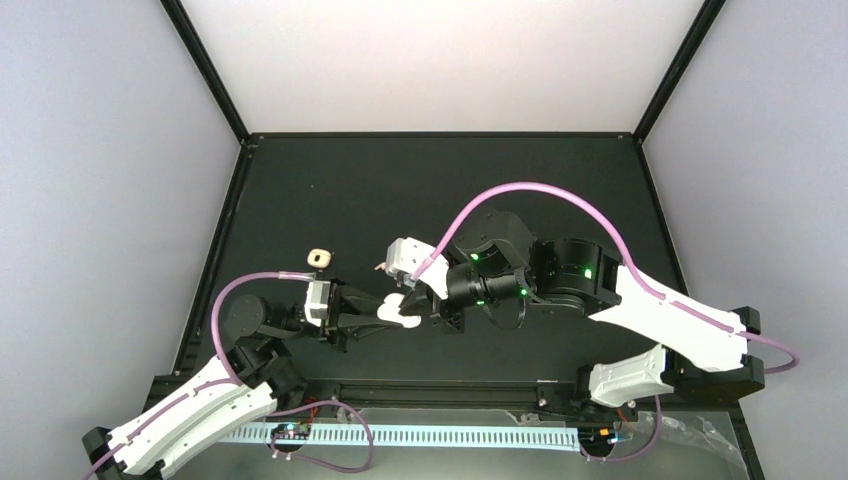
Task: Insert the wireless bluetooth earbuds into the charging case
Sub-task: Place the earbud in the charging case.
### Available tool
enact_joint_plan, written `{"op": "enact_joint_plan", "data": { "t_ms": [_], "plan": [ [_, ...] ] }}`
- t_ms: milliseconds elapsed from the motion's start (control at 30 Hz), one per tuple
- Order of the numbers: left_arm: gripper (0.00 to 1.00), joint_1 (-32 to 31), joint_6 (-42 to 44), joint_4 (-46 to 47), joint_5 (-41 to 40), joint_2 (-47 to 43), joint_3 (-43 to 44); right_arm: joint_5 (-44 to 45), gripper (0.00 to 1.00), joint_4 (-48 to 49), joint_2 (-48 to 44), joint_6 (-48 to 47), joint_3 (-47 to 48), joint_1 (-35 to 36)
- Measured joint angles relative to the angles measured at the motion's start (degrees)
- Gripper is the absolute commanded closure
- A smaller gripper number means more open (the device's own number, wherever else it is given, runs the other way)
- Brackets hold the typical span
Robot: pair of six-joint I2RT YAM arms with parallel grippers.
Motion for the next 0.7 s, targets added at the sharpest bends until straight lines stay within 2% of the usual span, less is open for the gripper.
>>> {"op": "enact_joint_plan", "data": {
  "t_ms": [700],
  "plan": [
    [0.98, 0.0, 0.0, -0.2, 0.8, 0.0, 0.0, 3.0, 0.99, -0.6, 1.6, -2.1, 1.7, 2.1]
  ]
}}
